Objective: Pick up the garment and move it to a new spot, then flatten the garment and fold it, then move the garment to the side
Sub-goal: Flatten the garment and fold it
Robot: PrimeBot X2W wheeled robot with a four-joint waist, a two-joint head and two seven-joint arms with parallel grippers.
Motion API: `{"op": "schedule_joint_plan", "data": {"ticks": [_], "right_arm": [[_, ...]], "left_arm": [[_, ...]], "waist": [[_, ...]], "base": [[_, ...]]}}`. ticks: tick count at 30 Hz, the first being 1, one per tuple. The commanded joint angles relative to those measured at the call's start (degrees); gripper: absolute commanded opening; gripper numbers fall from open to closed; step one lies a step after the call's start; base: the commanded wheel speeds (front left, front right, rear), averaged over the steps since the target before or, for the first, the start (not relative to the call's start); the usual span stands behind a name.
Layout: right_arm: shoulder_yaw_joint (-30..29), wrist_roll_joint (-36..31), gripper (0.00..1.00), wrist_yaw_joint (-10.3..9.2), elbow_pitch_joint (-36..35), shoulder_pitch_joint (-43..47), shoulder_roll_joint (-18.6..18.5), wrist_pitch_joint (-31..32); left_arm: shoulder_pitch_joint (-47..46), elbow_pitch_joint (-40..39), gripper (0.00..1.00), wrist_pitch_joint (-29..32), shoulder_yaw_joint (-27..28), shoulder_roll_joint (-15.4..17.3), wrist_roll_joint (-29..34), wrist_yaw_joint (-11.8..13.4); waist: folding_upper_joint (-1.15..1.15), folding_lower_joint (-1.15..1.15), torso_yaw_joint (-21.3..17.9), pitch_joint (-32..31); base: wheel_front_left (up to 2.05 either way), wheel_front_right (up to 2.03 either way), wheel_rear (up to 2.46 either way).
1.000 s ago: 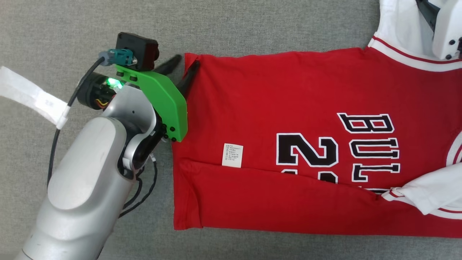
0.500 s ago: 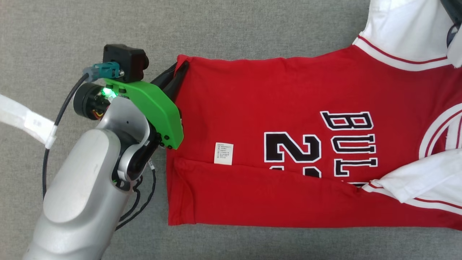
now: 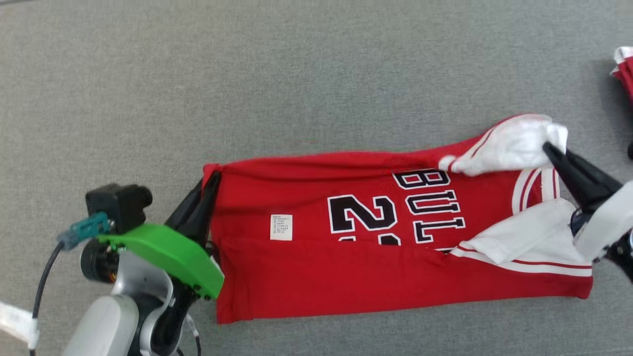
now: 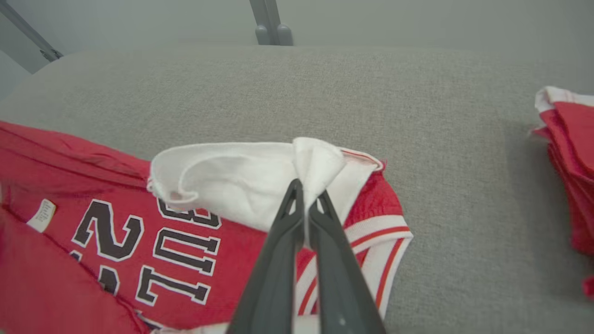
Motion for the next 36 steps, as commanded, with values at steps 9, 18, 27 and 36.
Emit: {"op": "schedule_joint_plan", "data": {"ticks": [9, 18, 27, 36], "right_arm": [[-1.61, -4.07, 0.0, -0.01, 0.46, 11.39, 7.84, -0.9], [0.38, -5.98, 1.0, -0.01, 2.88, 11.78, 8.97, -0.05], [-3.88, -7.47, 1.0, -0.01, 2.86, 10.69, 8.07, 4.8], [-6.42, -18.81, 1.0, -0.02, 7.13, 4.81, 13.64, 14.07]], "left_arm": [[10.87, 3.91, 0.0, -6.32, 1.79, -2.49, -4.17, 0.34], [15.55, 5.59, 0.71, -8.69, 1.8, -2.12, -3.1, 1.18], [18.16, 10.84, 1.0, -18.79, 0.6, -0.71, 7.53, 5.76], [18.86, 13.39, 1.0, -30.73, 3.49, -5.86, 14.62, 10.06]], "waist": [[0.0, 0.0, -4.02, -4.98], [0.0, 0.0, -4.27, -6.38], [0.0, 0.0, -3.96, -6.71], [0.0, 0.0, -2.26, -4.65]], "base": [[0.0, 0.0, 0.0], [0.0, 0.0, 0.0], [0.0, 0.0, 0.0], [0.0, 0.0, 0.0]]}}
